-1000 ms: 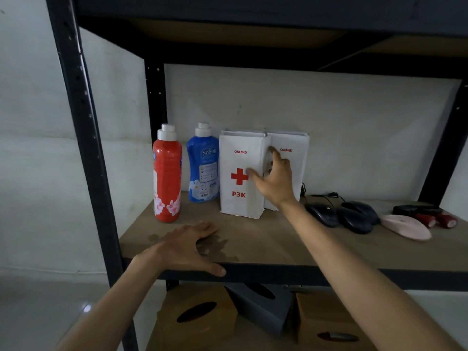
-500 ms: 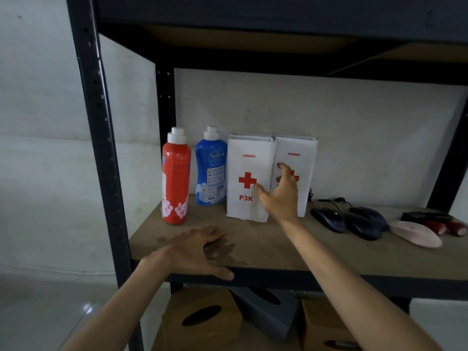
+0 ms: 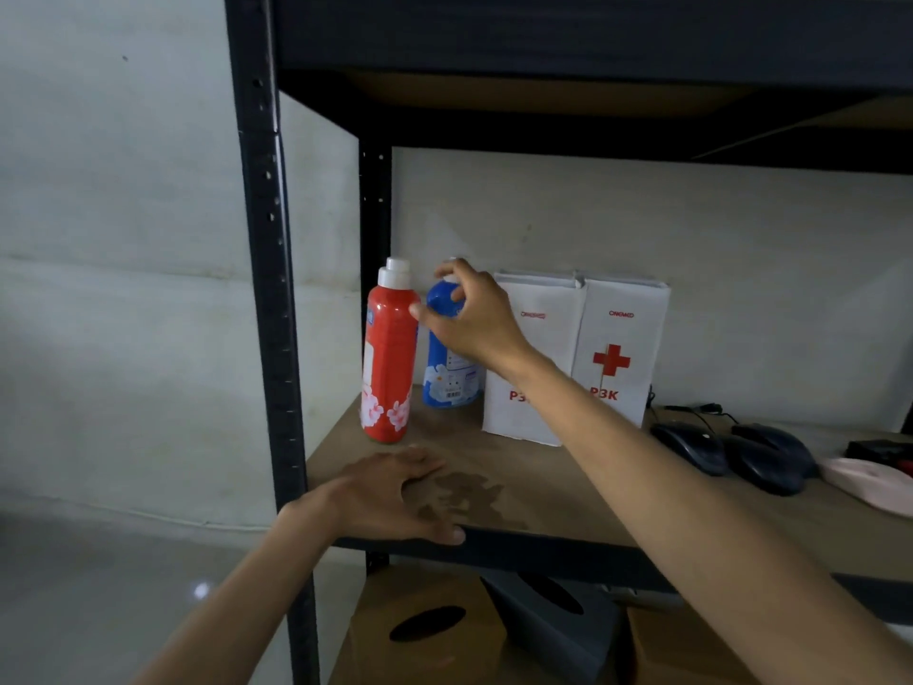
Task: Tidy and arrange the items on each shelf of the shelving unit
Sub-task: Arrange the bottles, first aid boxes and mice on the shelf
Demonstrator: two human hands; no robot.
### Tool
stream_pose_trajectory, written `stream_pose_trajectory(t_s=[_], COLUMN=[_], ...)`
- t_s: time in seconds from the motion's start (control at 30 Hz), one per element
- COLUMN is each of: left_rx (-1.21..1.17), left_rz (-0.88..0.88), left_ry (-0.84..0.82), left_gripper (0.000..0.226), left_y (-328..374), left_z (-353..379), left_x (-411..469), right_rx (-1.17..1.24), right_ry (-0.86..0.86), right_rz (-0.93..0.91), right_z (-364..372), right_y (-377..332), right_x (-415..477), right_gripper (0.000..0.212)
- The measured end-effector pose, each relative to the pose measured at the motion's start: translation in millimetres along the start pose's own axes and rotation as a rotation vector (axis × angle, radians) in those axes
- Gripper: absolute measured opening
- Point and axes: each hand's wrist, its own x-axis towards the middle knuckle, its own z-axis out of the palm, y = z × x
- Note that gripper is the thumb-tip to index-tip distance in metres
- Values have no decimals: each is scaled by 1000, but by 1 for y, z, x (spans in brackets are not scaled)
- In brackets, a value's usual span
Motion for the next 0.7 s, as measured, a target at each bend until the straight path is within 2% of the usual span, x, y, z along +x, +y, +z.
stream_pose_trajectory(t_s=[0.07, 0.17, 0.23, 0.33, 0.43, 0.5, 0.63, 0.7], left_rx=[-15, -22, -31, -42, -82, -94, -63, -67], left_rz=[22, 15, 16, 36, 41, 45, 35, 31], left_ry=[18, 10, 11, 30, 33, 33, 22, 10], left_gripper=[108, 110, 109, 103, 105, 106, 114, 117], left_y=[3, 0, -4, -8, -10, -11, -14, -16], left_z=[0, -1, -1, 0, 1, 2, 4, 4], left_x=[-2, -3, -1, 1, 3, 4, 5, 6], right_rx=[32, -5, -62, -37, 83, 67, -20, -86], right_ry=[-29, -57, -108, -207, -451, -539, -490, -405], right_rz=[10, 56, 97, 137, 150, 169, 165, 150], right_z=[7, 19, 27, 33, 20, 9, 4, 8], right_y=[-12, -23, -27, -28, -32, -35, -36, -39], right_x=[14, 33, 42, 51, 57, 63, 72, 77], right_gripper=[75, 91, 91, 78, 78, 80, 73, 78])
